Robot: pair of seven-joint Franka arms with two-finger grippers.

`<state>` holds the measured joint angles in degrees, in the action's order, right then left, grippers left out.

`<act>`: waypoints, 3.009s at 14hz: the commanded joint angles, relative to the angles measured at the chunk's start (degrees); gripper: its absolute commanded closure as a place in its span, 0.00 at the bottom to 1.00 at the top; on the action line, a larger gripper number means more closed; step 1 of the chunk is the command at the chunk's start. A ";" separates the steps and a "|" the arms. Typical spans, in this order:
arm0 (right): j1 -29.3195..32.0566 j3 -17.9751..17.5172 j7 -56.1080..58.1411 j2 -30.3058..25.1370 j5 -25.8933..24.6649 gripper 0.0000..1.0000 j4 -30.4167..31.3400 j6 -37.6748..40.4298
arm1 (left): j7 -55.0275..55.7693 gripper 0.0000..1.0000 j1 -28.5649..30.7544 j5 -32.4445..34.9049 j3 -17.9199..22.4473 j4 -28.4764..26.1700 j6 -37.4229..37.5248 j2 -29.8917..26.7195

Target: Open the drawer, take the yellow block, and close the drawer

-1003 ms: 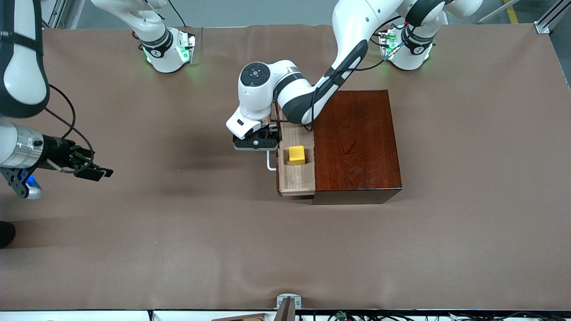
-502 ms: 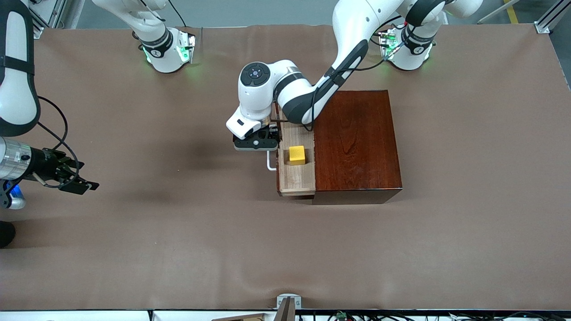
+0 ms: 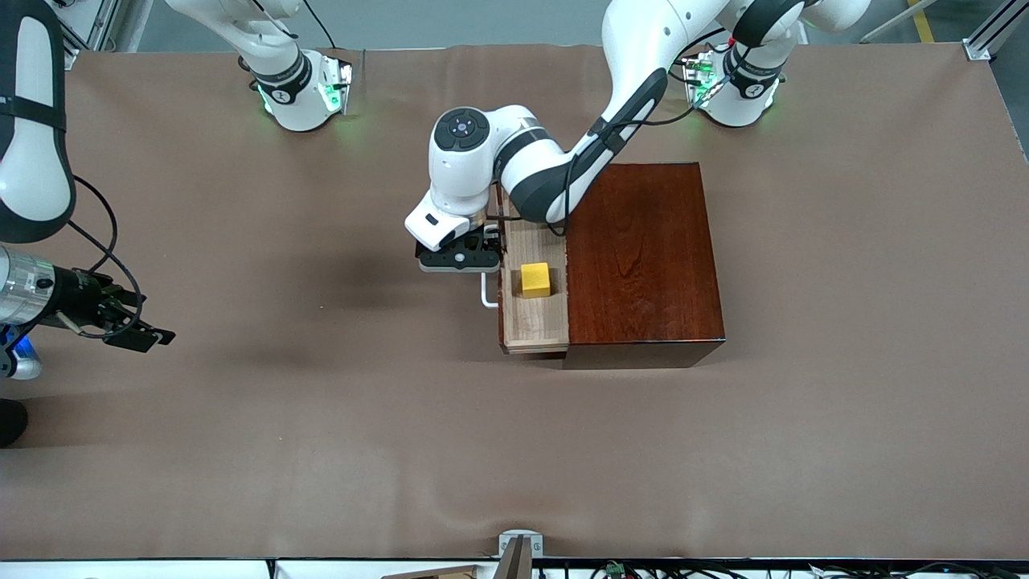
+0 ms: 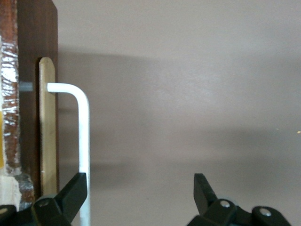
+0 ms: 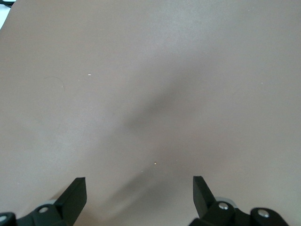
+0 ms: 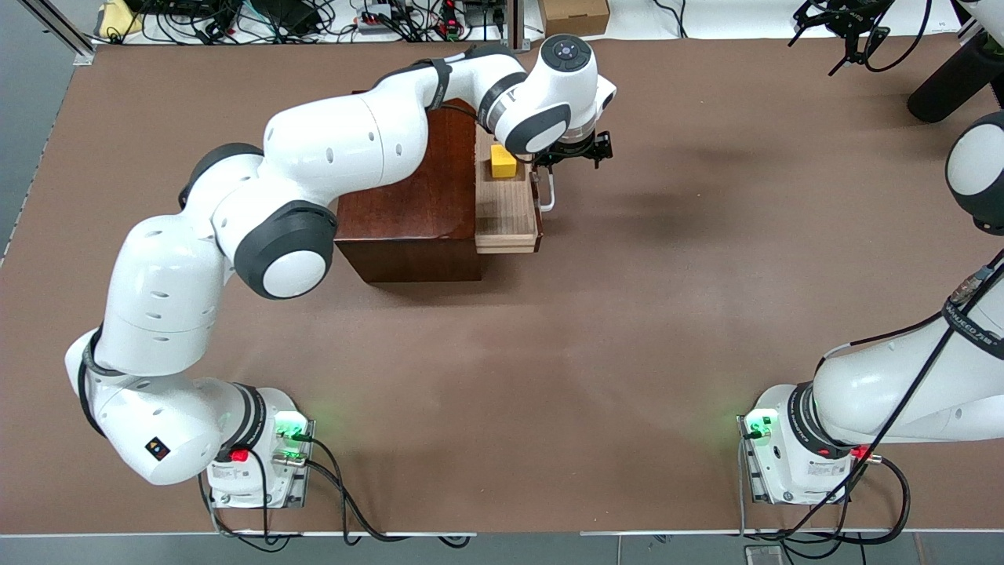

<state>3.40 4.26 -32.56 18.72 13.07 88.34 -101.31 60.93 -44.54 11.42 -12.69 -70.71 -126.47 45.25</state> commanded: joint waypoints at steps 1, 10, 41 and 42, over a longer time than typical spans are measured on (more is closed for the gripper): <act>0.20 -0.66 -0.31 0.00 -0.94 0.00 -1.24 -0.29 | 0.24 0.00 -0.11 -1.13 -0.14 0.58 -0.36 -0.08; -6.82 -0.66 -7.84 -0.79 -1.82 0.00 -2.47 2.25 | -2.64 0.00 9.71 -5.09 0.56 -0.13 22.88 -20.27; -47.79 -0.75 -86.88 16.16 -3.05 0.00 -13.36 -13.11 | -55.57 0.00 42.07 -12.56 8.39 -21.66 31.72 -40.94; -47.87 -0.75 -86.71 16.26 -2.87 0.00 -13.28 -13.91 | -55.57 0.00 42.25 -12.56 8.39 -21.49 31.72 -40.86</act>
<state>-44.33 3.00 -118.57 33.43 10.32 77.36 -114.37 6.64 -2.00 0.19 -4.98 -90.72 -93.66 5.85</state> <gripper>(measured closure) 0.000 0.000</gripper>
